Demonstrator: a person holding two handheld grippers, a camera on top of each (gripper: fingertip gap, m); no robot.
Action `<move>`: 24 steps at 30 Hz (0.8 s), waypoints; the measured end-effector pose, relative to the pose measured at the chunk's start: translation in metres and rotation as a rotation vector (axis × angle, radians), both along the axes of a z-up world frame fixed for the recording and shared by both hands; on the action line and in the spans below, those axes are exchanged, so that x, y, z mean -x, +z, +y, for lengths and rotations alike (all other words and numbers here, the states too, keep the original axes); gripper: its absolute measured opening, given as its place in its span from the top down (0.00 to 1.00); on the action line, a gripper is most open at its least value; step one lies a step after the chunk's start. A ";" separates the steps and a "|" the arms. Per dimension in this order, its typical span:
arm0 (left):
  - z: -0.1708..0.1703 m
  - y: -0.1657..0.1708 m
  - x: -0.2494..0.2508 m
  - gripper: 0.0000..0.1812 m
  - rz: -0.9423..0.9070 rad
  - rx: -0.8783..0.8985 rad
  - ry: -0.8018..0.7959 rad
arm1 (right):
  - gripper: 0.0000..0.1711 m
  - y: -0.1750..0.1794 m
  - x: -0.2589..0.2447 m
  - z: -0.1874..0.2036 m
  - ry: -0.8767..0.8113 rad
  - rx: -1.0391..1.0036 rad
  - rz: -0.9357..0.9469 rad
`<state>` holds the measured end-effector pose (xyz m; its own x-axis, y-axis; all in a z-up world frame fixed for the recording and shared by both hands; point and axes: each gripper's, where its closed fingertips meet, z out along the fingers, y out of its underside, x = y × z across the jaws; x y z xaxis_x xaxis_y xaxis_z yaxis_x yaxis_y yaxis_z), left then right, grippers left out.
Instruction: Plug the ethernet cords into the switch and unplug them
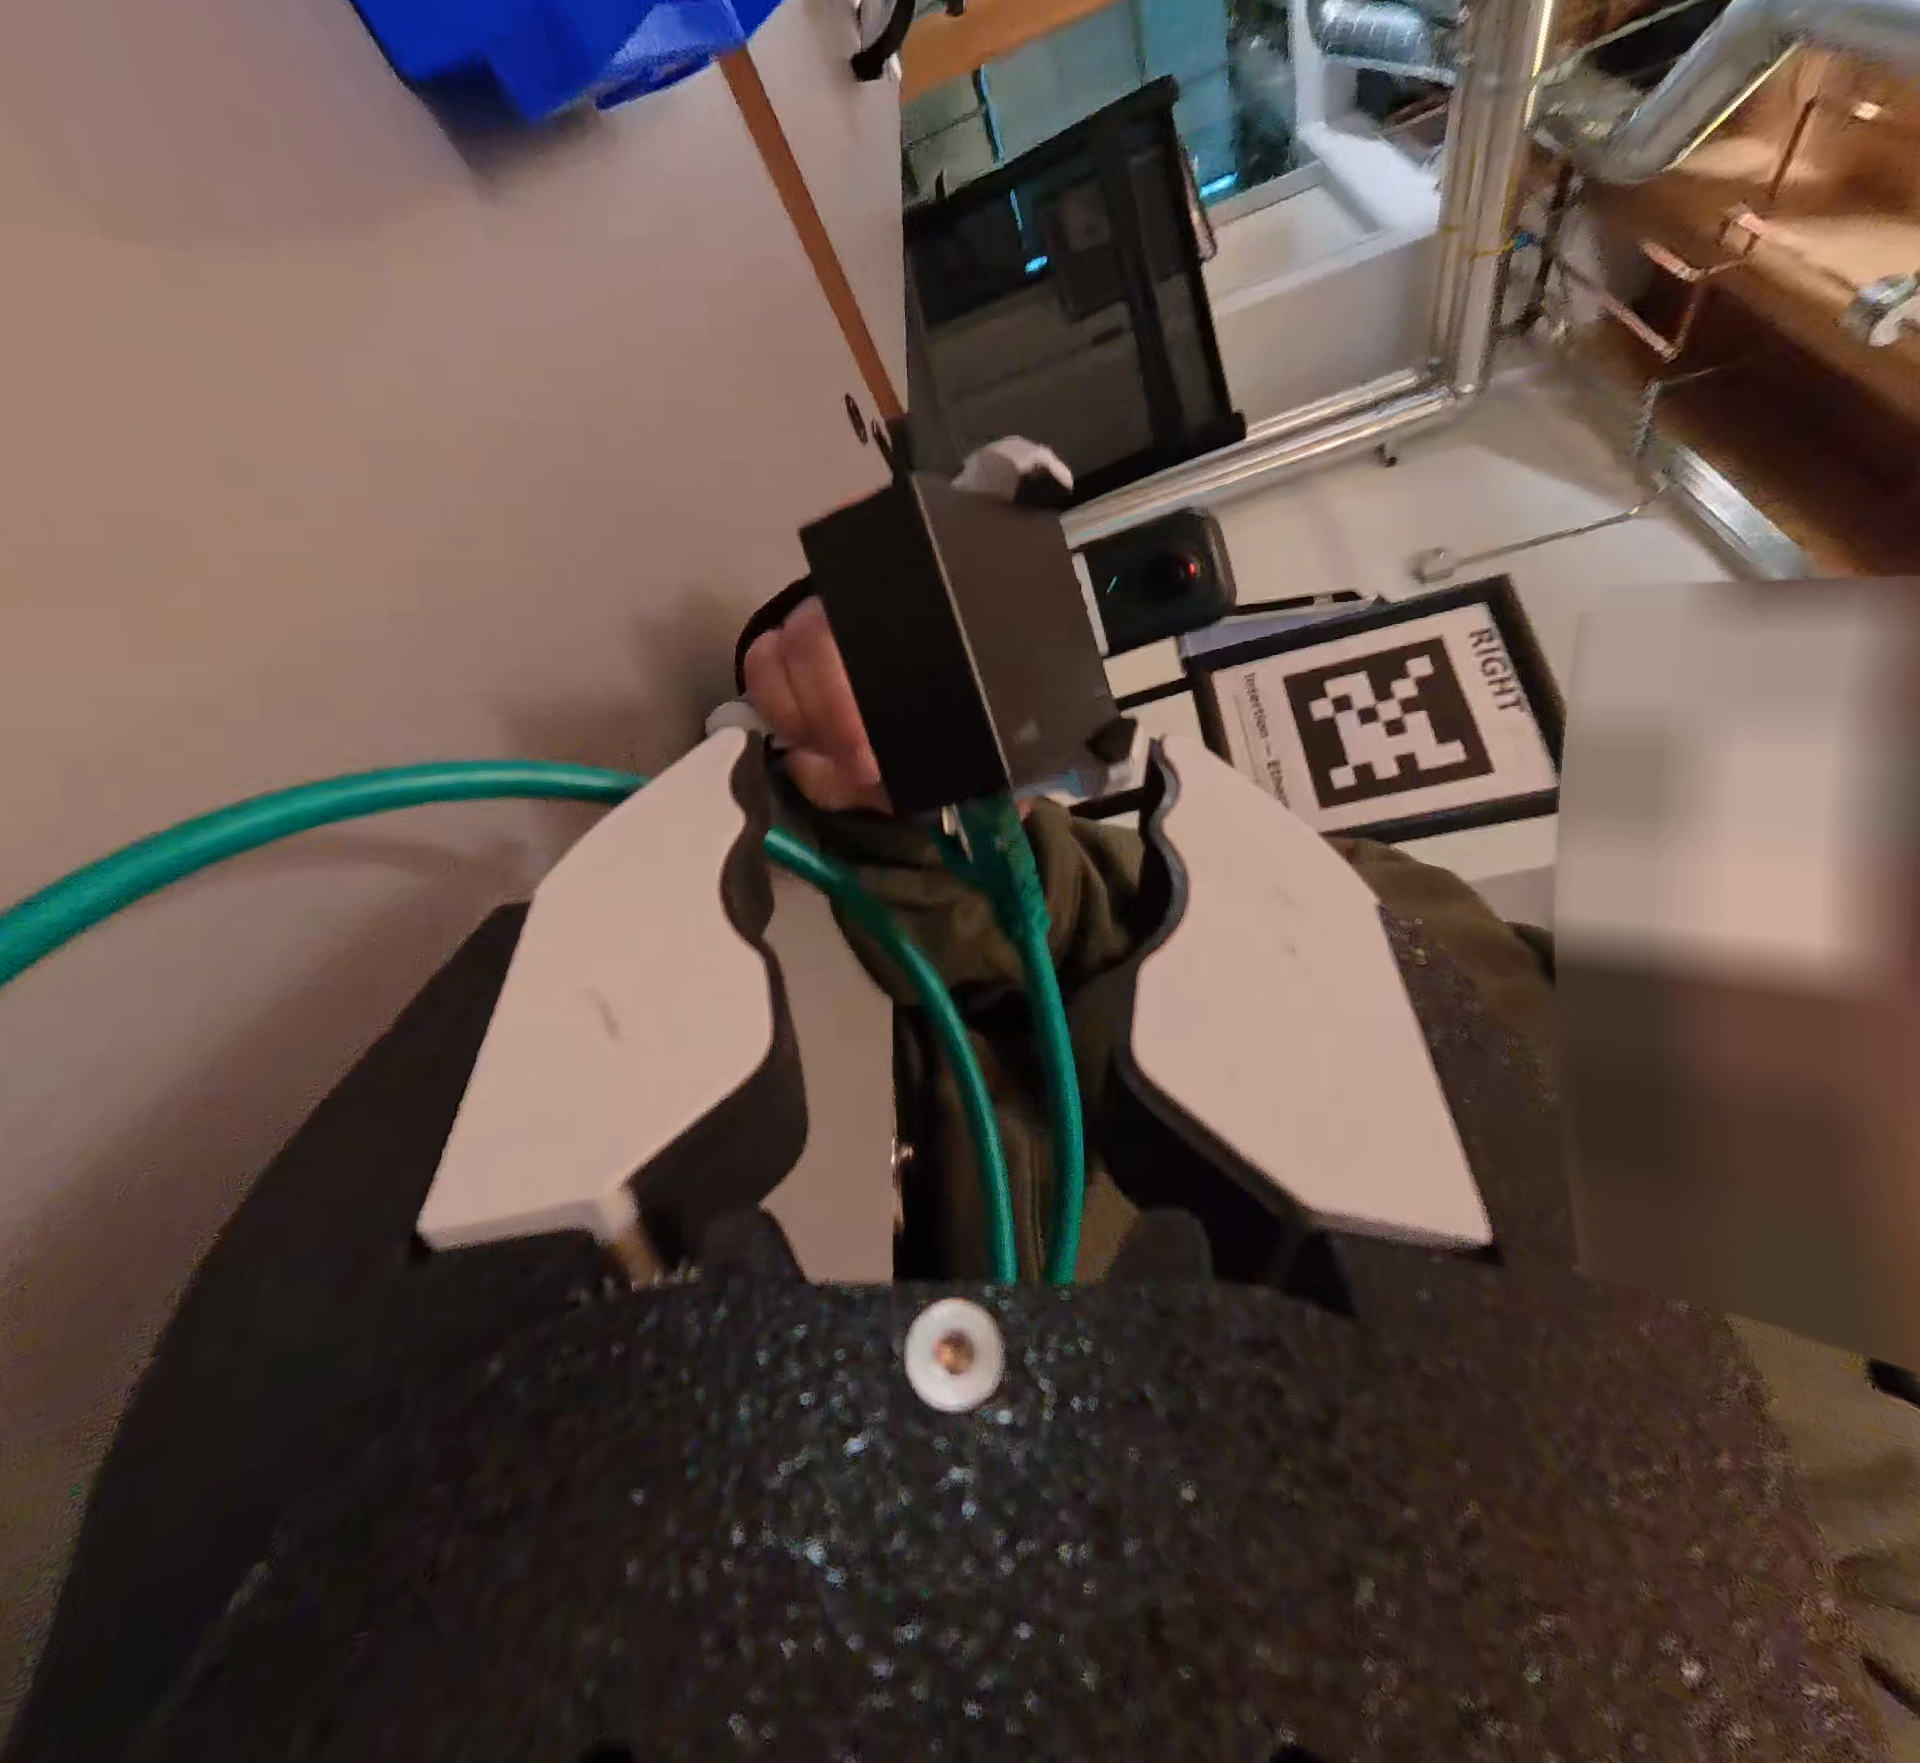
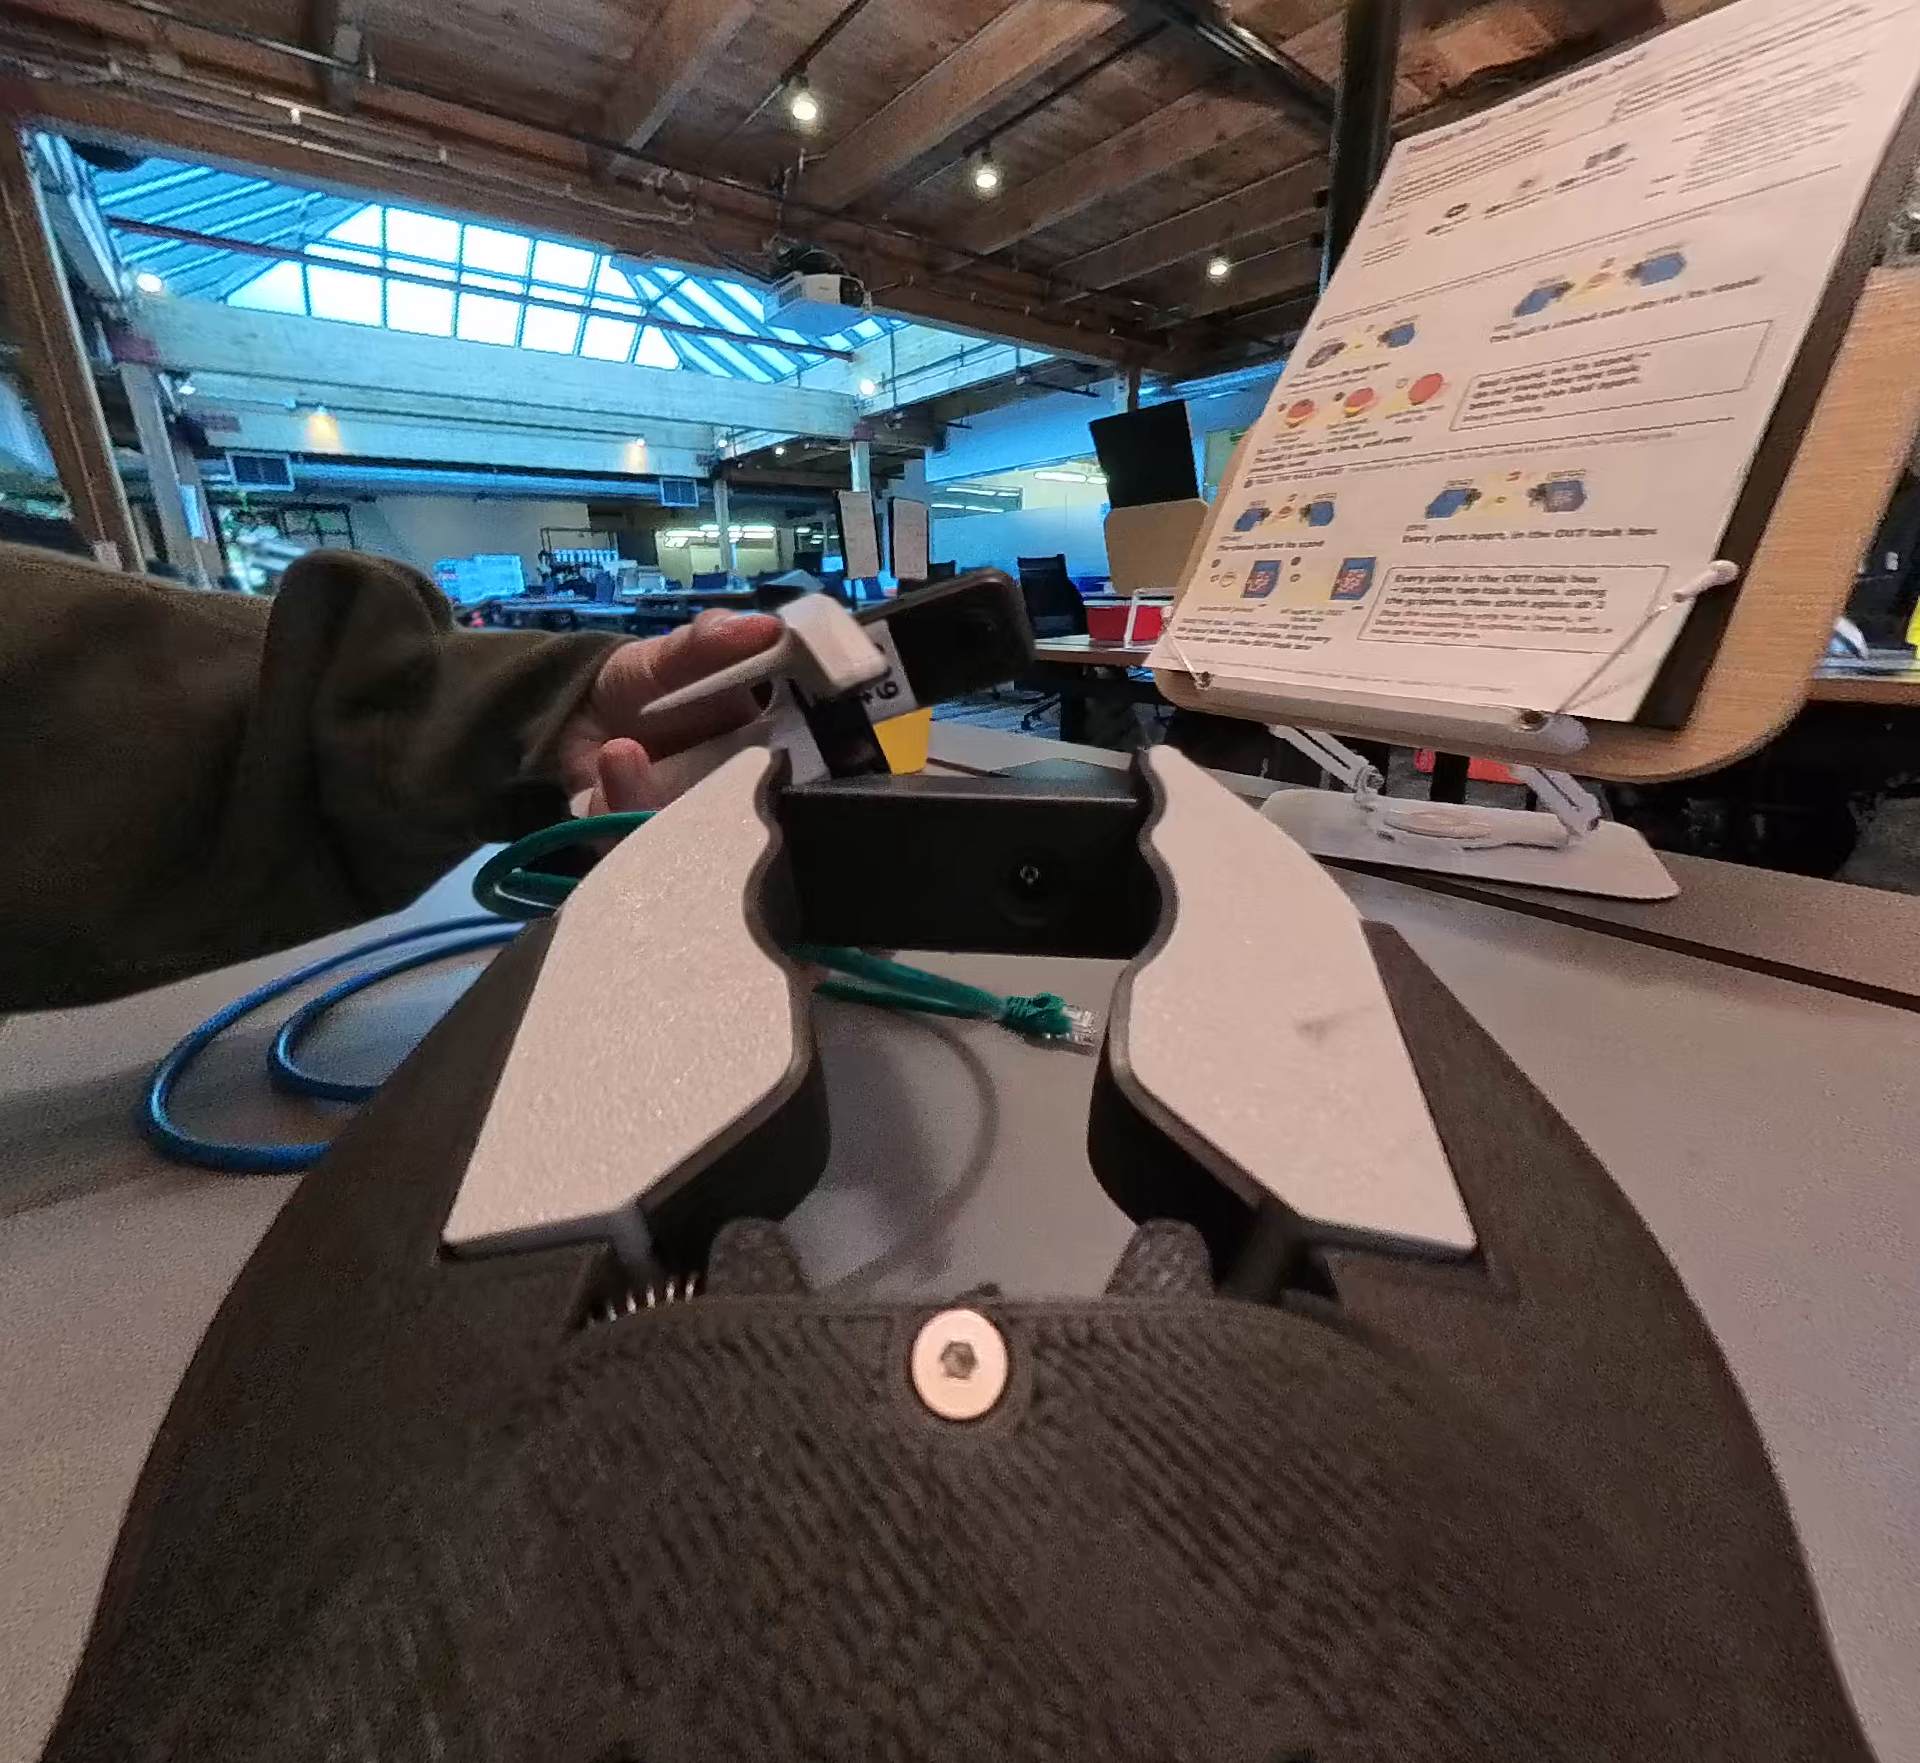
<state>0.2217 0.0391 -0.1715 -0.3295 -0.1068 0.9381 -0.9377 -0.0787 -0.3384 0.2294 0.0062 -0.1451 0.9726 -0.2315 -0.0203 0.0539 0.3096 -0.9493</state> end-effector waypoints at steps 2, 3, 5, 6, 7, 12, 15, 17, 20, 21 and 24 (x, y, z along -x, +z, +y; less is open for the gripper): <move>-0.005 0.000 -0.002 0.67 0.028 0.048 0.008 | 0.64 -0.002 0.003 0.004 0.010 0.023 -0.016; -0.009 -0.004 -0.001 0.74 0.049 0.047 -0.002 | 0.64 -0.002 0.004 0.005 0.010 0.028 -0.022; -0.013 -0.006 -0.003 0.79 0.039 0.044 -0.001 | 0.64 -0.002 0.000 0.005 -0.011 0.031 -0.009; -0.013 -0.005 -0.005 0.79 0.033 0.042 0.014 | 0.64 -0.003 -0.002 0.005 -0.017 0.033 0.003; -0.012 -0.005 -0.007 0.80 0.036 0.032 0.021 | 0.64 -0.004 -0.003 0.006 -0.020 0.040 0.010; 0.002 -0.003 -0.015 0.84 0.086 -0.075 0.062 | 0.63 -0.020 -0.006 0.018 -0.037 0.211 0.024; 0.008 -0.004 -0.018 0.84 0.110 -0.161 0.089 | 0.59 -0.026 -0.007 0.022 -0.068 0.275 0.006; 0.011 -0.002 -0.021 0.84 0.112 -0.177 0.107 | 0.55 -0.030 -0.008 0.025 -0.089 0.307 -0.003; 0.009 0.003 -0.019 0.85 0.102 -0.180 0.100 | 0.53 -0.032 -0.009 0.027 -0.106 0.330 -0.009; 0.007 0.003 -0.017 0.84 0.098 -0.191 0.090 | 0.53 -0.032 -0.010 0.027 -0.108 0.331 -0.008; 0.001 0.003 -0.012 0.85 0.080 -0.215 0.061 | 0.54 -0.032 -0.010 0.027 -0.101 0.330 0.002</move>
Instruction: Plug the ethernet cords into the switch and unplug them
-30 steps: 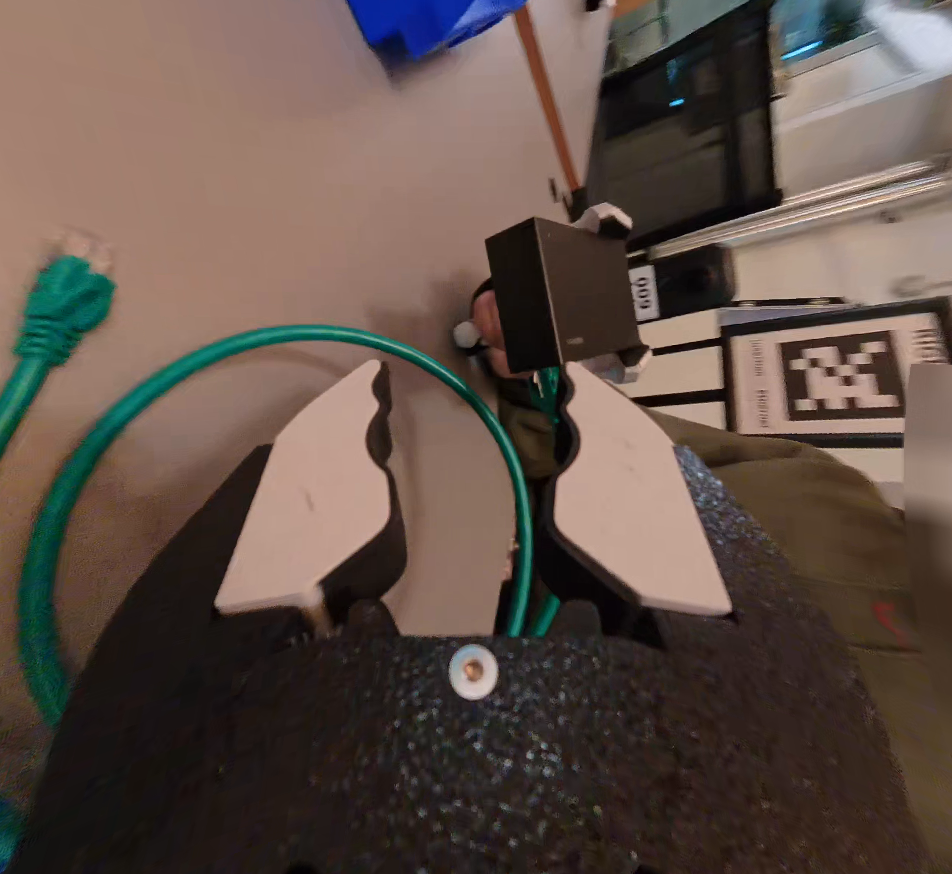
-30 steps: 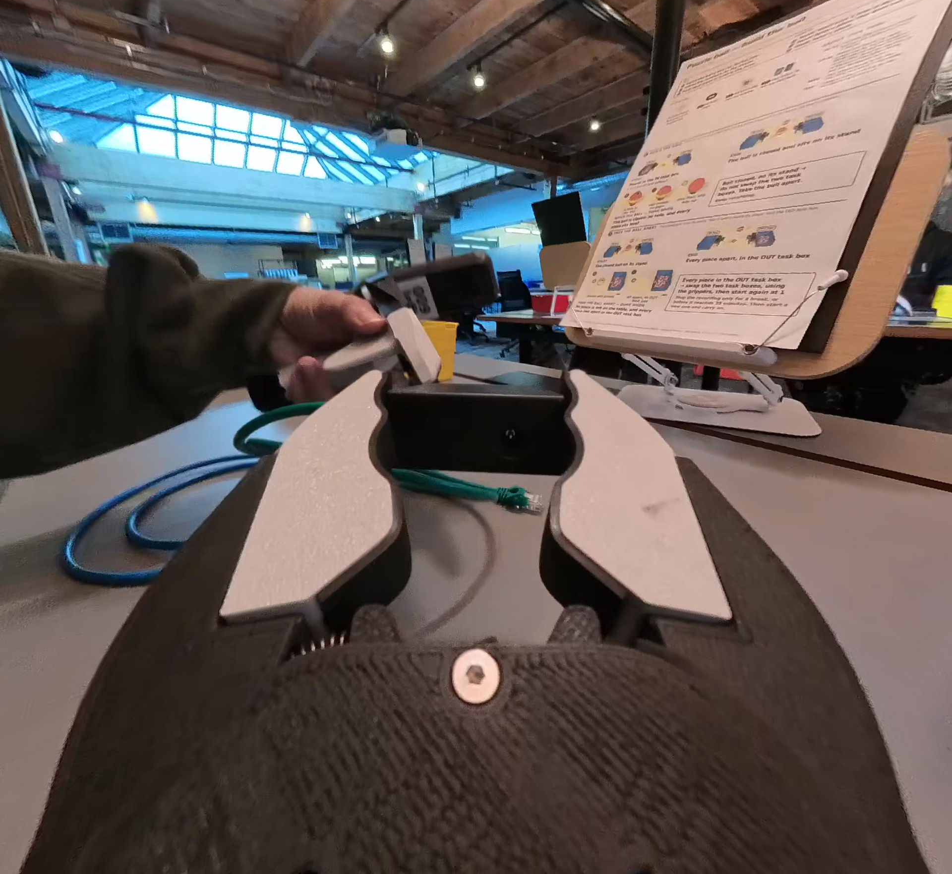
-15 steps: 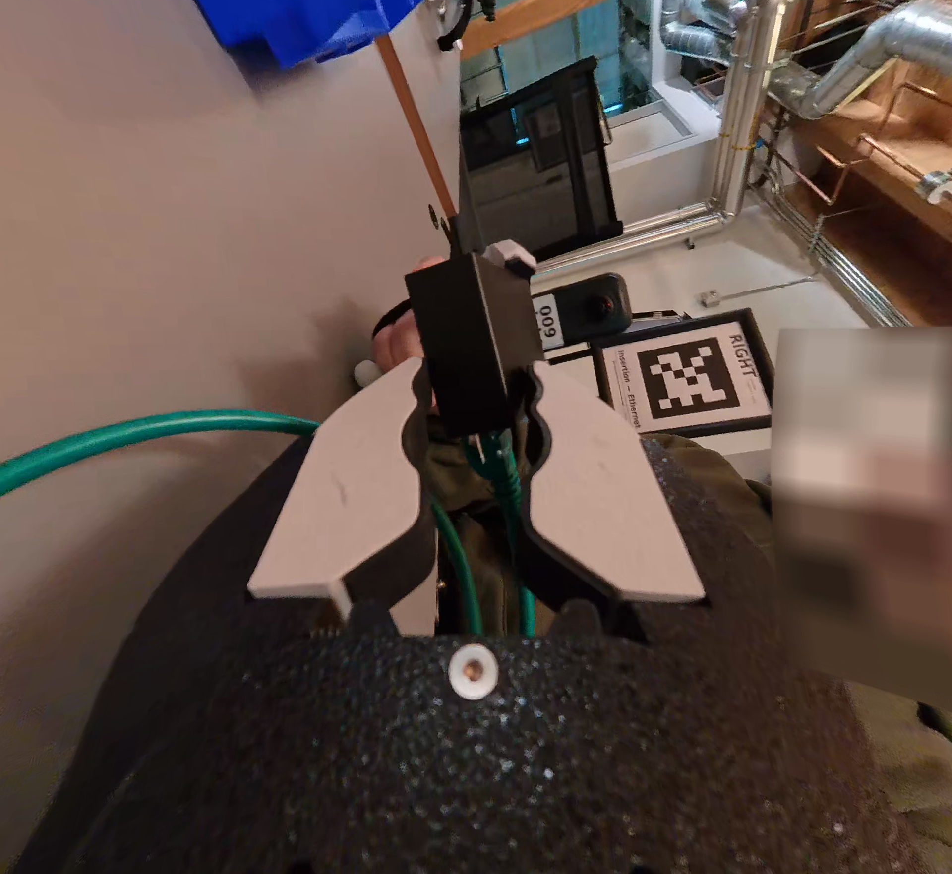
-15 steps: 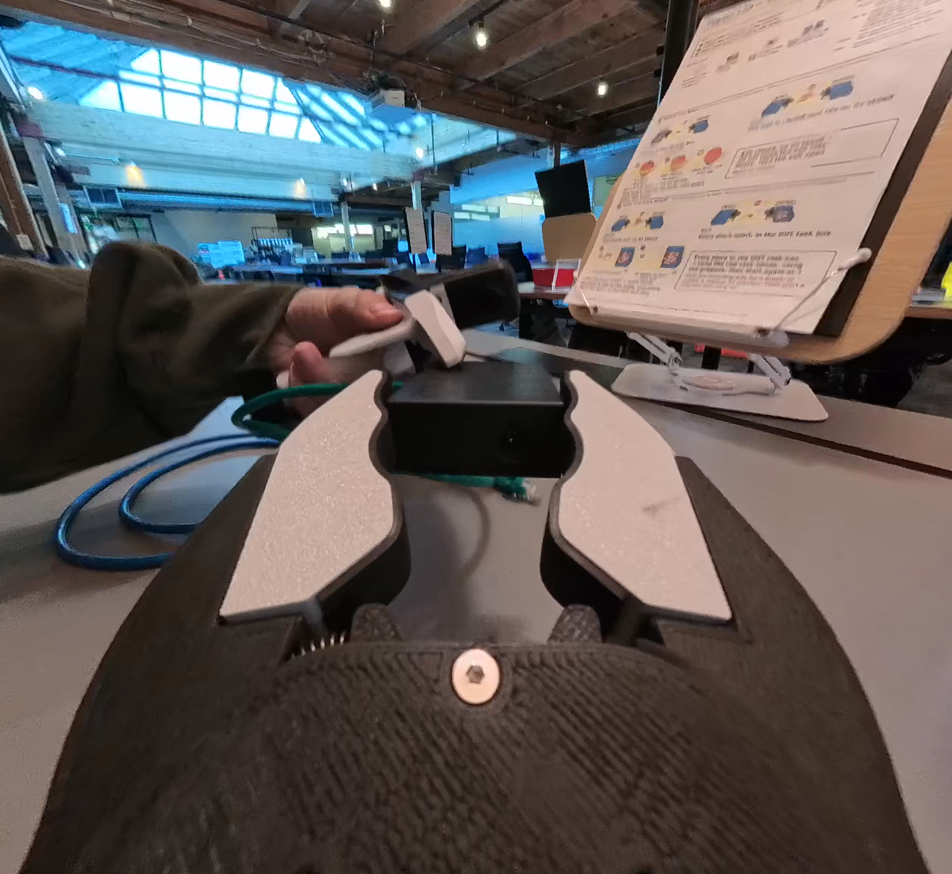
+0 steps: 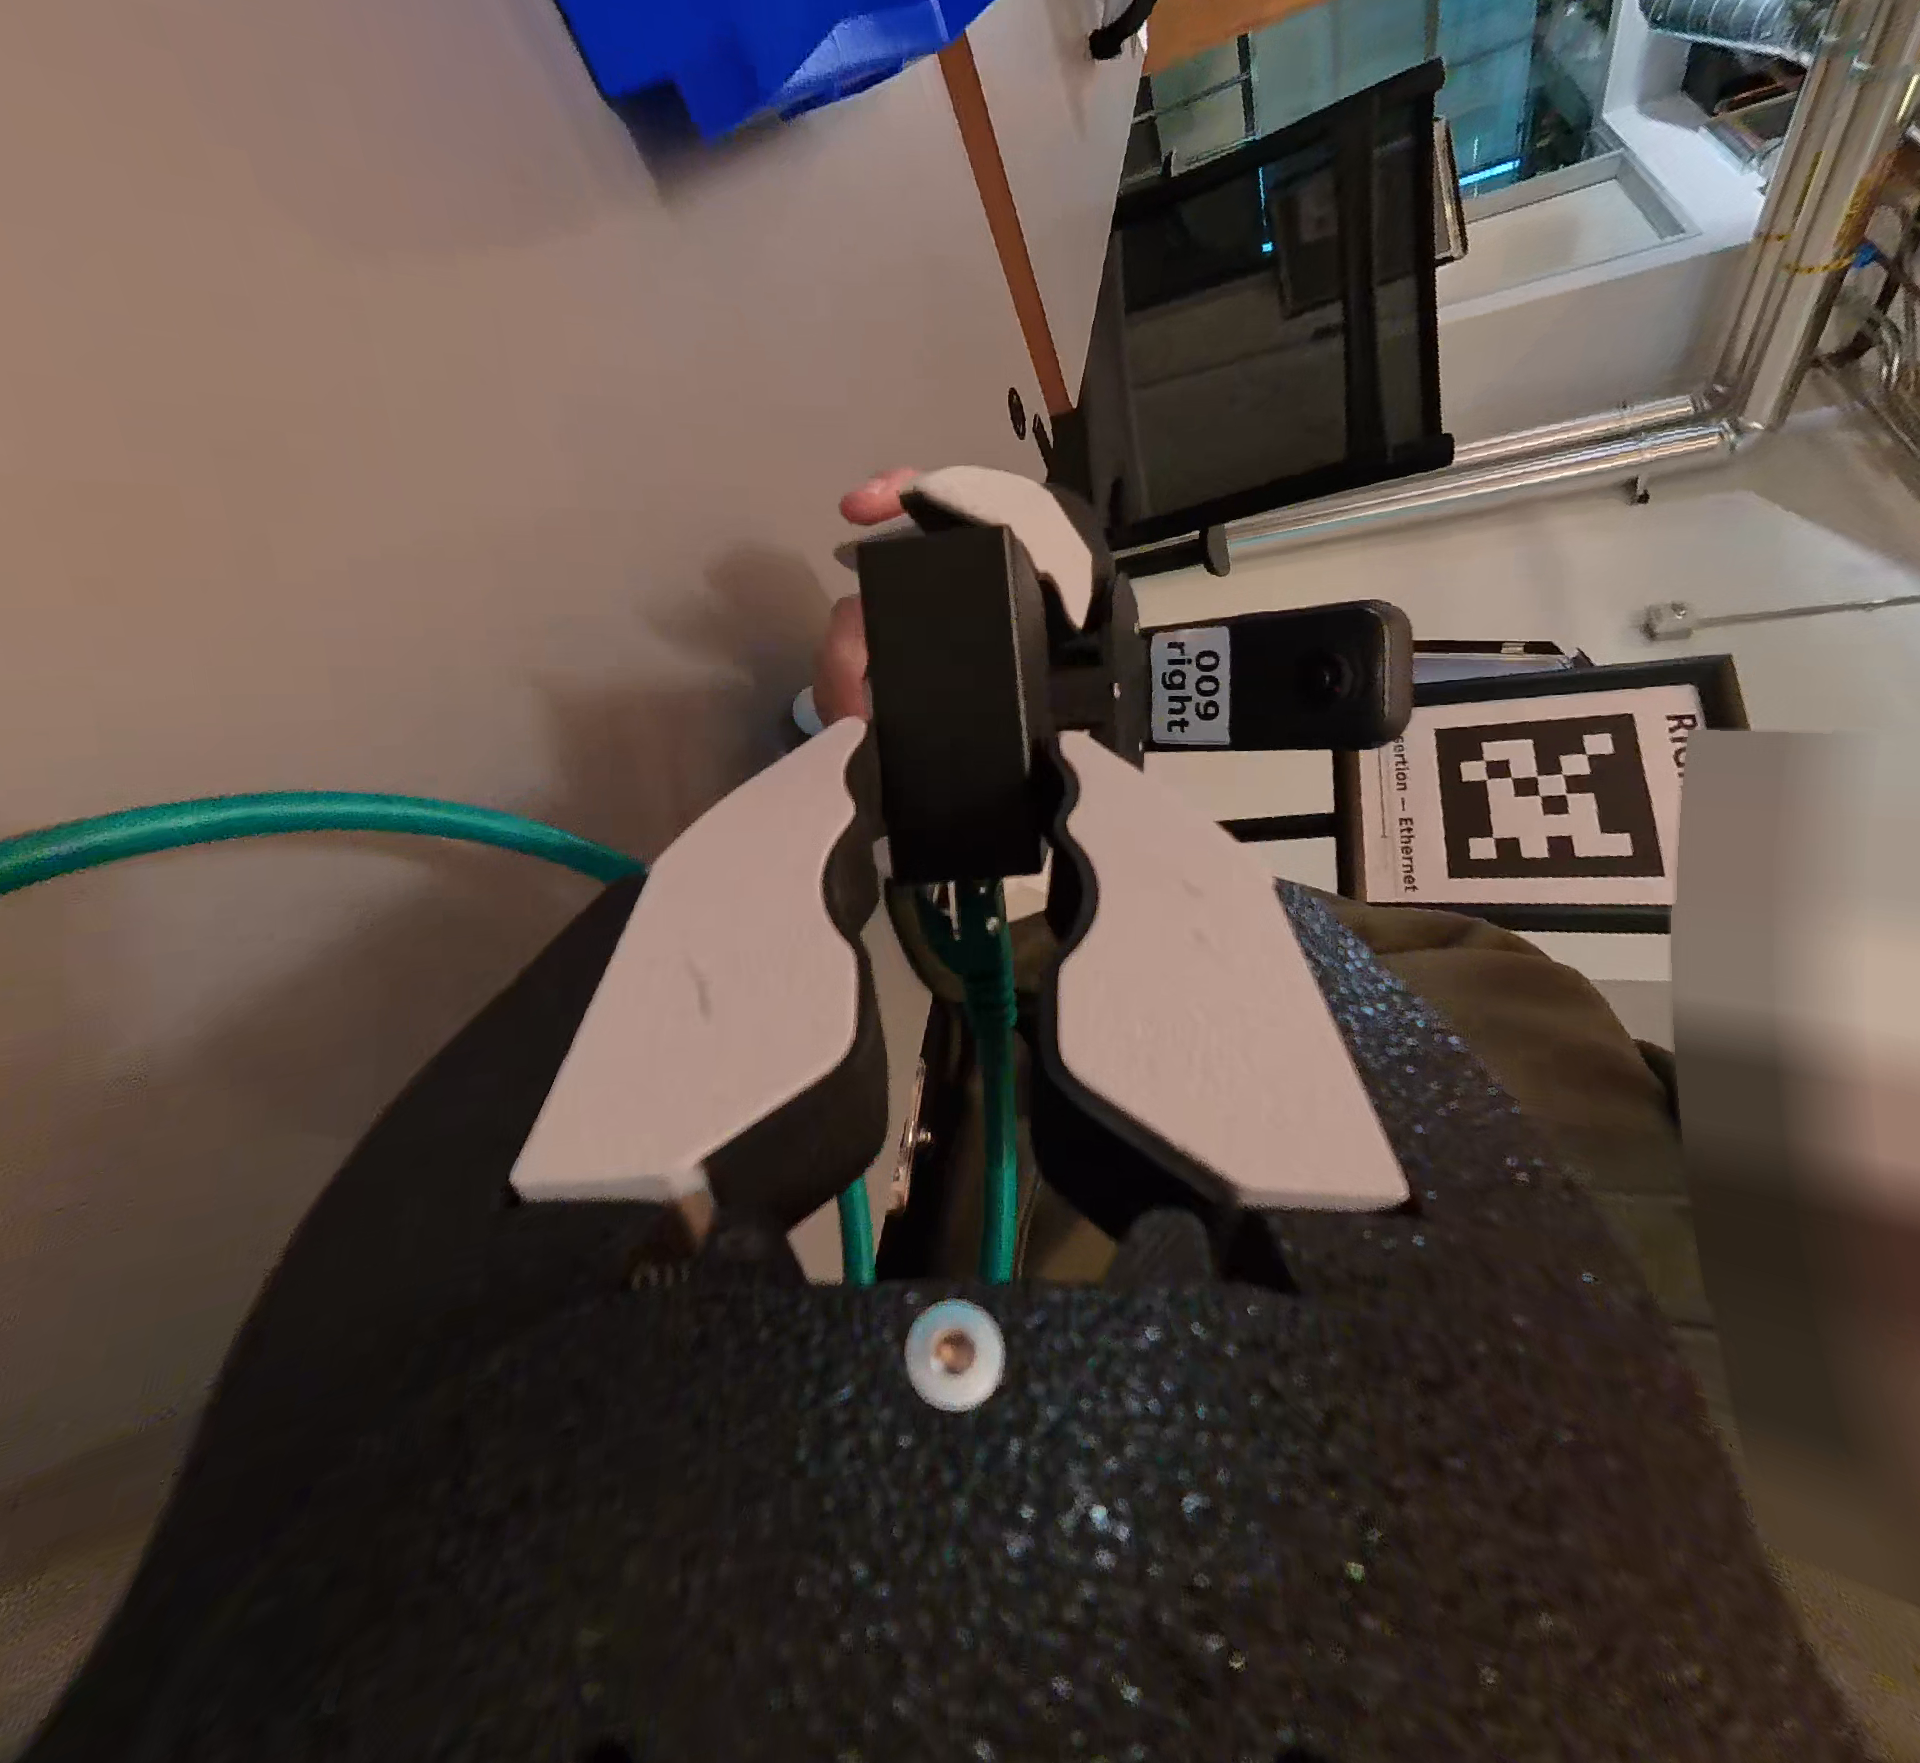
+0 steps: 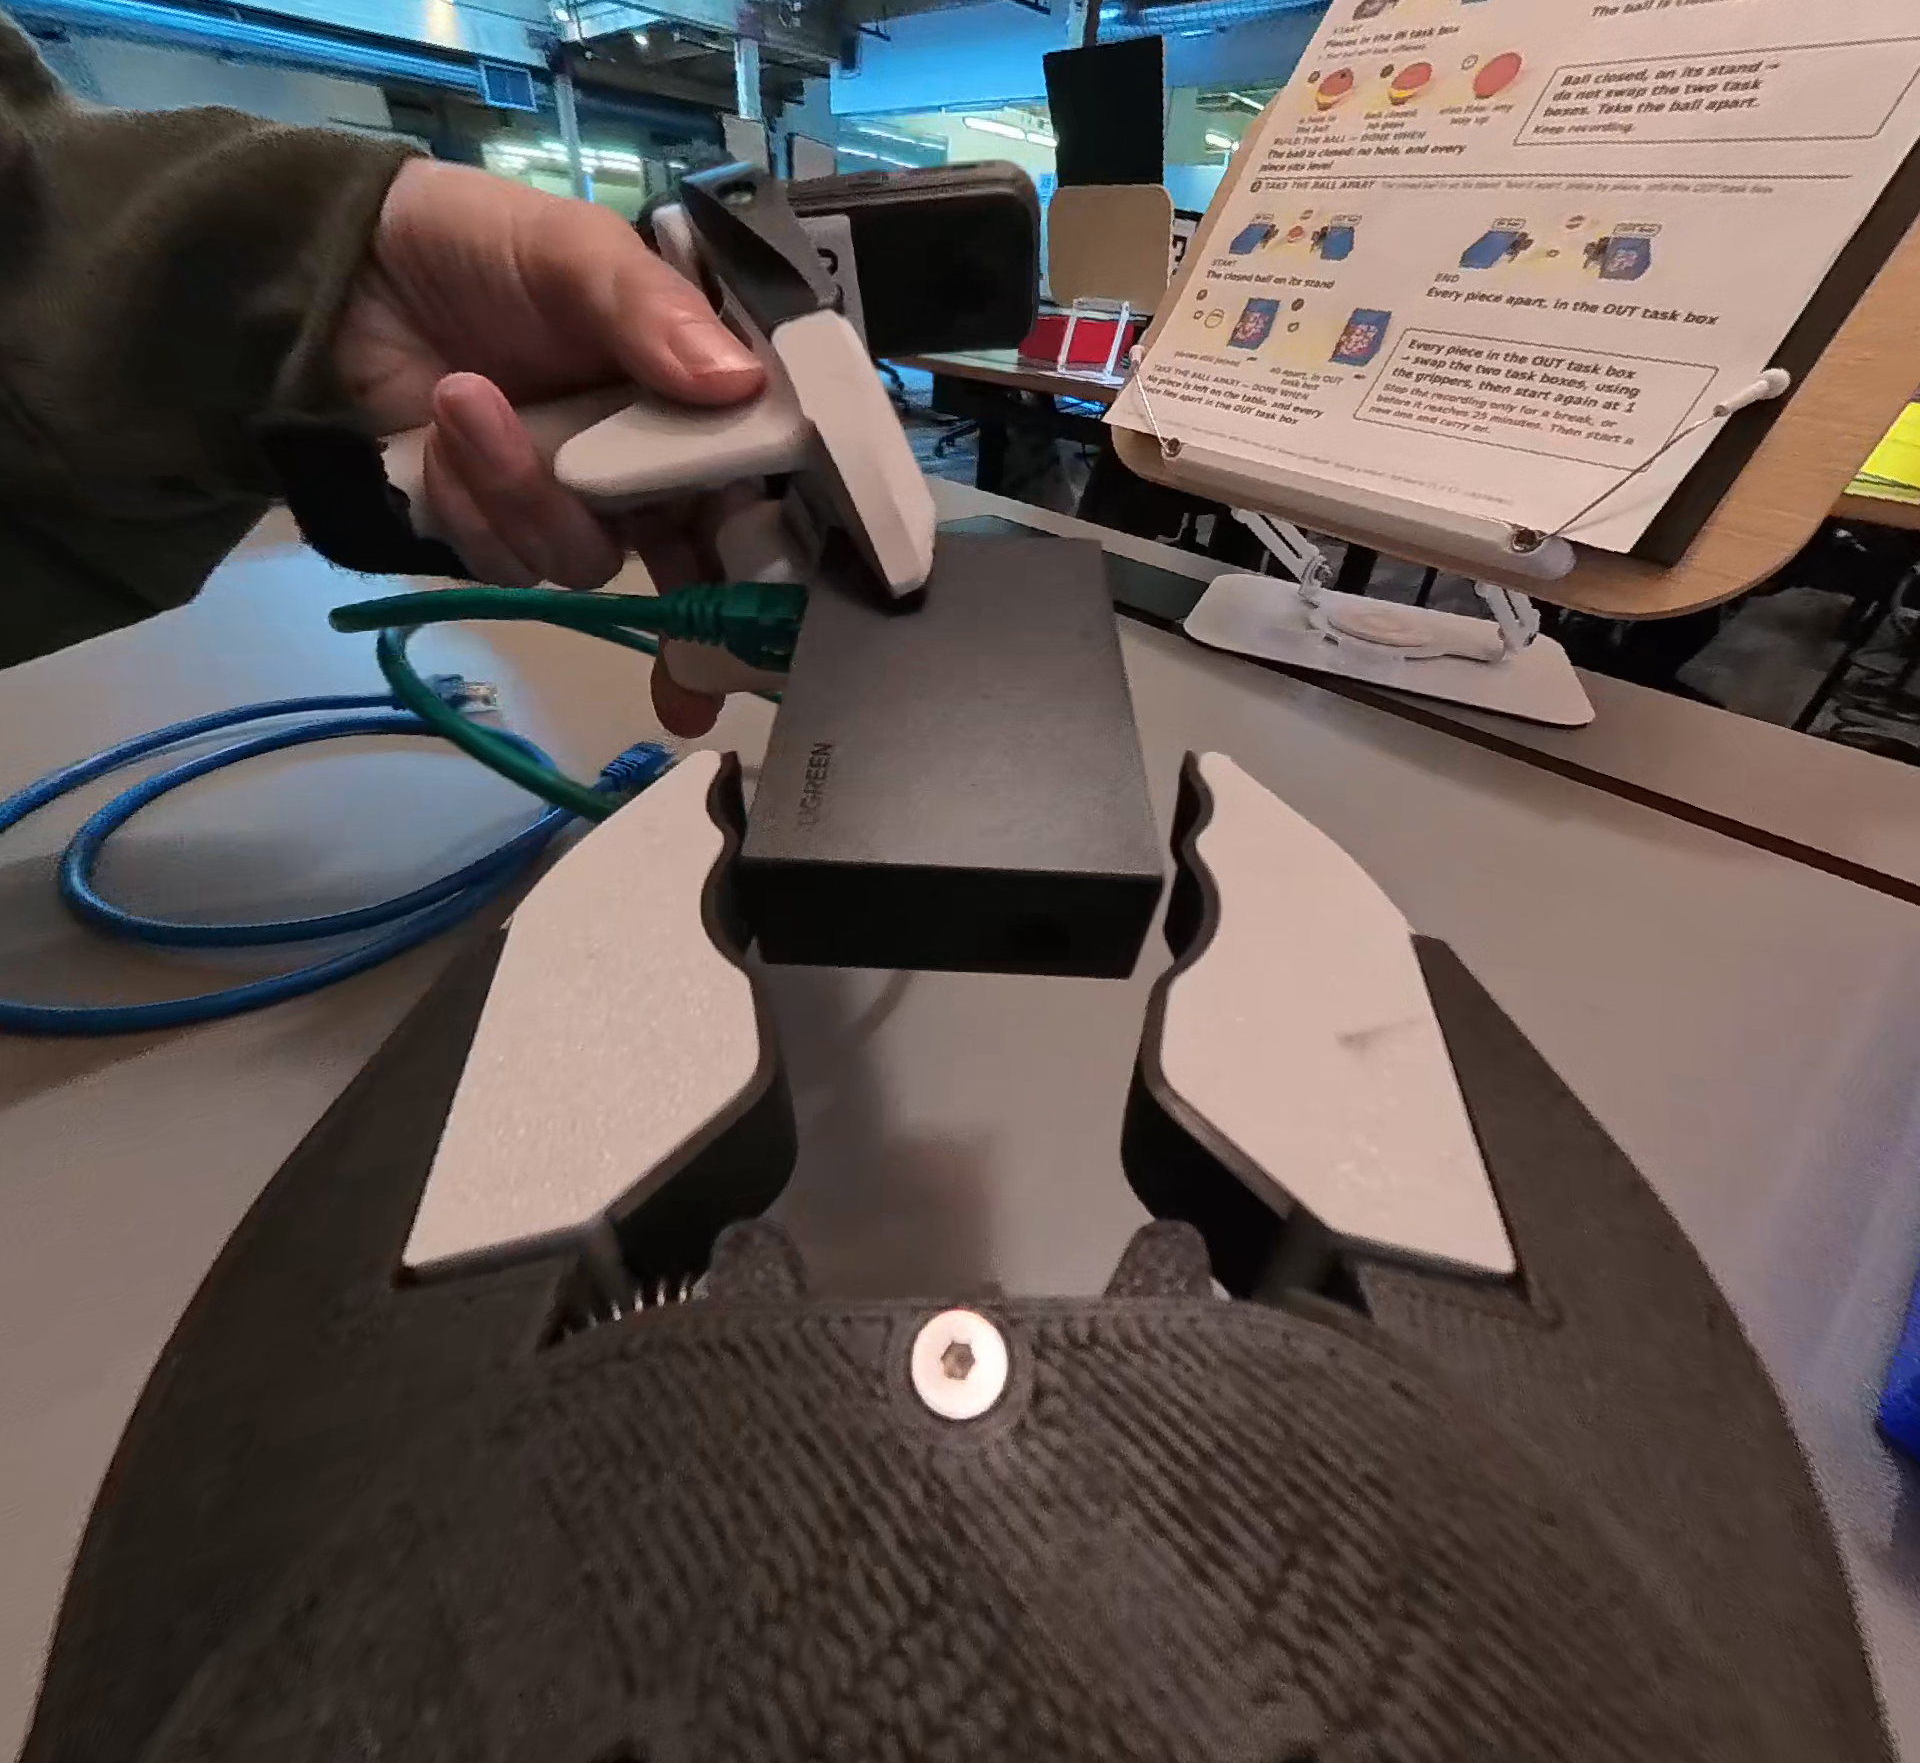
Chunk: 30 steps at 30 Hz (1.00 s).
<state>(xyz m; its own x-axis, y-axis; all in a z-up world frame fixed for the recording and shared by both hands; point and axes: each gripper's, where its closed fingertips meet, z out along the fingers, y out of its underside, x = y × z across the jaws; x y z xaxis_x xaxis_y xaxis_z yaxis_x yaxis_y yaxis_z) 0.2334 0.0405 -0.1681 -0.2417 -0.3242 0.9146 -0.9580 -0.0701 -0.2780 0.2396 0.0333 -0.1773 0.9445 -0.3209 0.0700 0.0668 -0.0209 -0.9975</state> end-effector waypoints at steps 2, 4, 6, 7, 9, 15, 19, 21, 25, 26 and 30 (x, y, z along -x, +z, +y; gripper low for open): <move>-0.002 0.003 -0.001 0.85 -0.010 -0.005 0.006 | 0.55 0.000 0.000 0.000 0.004 0.001 0.003; -0.003 0.004 -0.001 0.85 -0.012 -0.014 0.002 | 0.57 0.000 0.000 0.000 0.013 -0.002 0.014; -0.003 0.004 -0.001 0.85 -0.011 -0.026 0.002 | 0.58 -0.001 0.000 0.000 0.023 0.001 0.031; -0.002 0.004 -0.002 0.84 -0.014 -0.034 0.003 | 0.58 -0.003 0.000 0.000 0.019 0.012 0.033; -0.002 0.004 -0.001 0.84 -0.036 -0.052 0.002 | 0.58 -0.003 0.000 0.001 0.008 0.022 0.019; 0.011 0.008 -0.009 0.75 -0.162 -0.158 0.054 | 0.58 -0.005 -0.007 -0.001 -0.046 0.034 0.027; 0.031 0.033 -0.013 0.77 -0.293 -0.152 0.164 | 0.58 -0.001 -0.012 -0.007 -0.041 -0.026 0.081; 0.040 0.032 -0.012 0.77 -0.318 -0.202 0.198 | 0.58 0.001 -0.013 -0.009 -0.026 -0.054 0.112; 0.036 0.010 0.002 0.77 -0.274 -0.270 0.112 | 0.58 0.004 -0.014 -0.012 -0.008 -0.088 0.132; 0.034 0.006 0.004 0.77 -0.273 -0.279 0.097 | 0.58 0.004 -0.013 -0.012 -0.002 -0.090 0.134; 0.039 0.004 0.005 0.77 -0.324 -0.342 0.133 | 0.58 0.005 -0.014 -0.013 -0.002 -0.097 0.144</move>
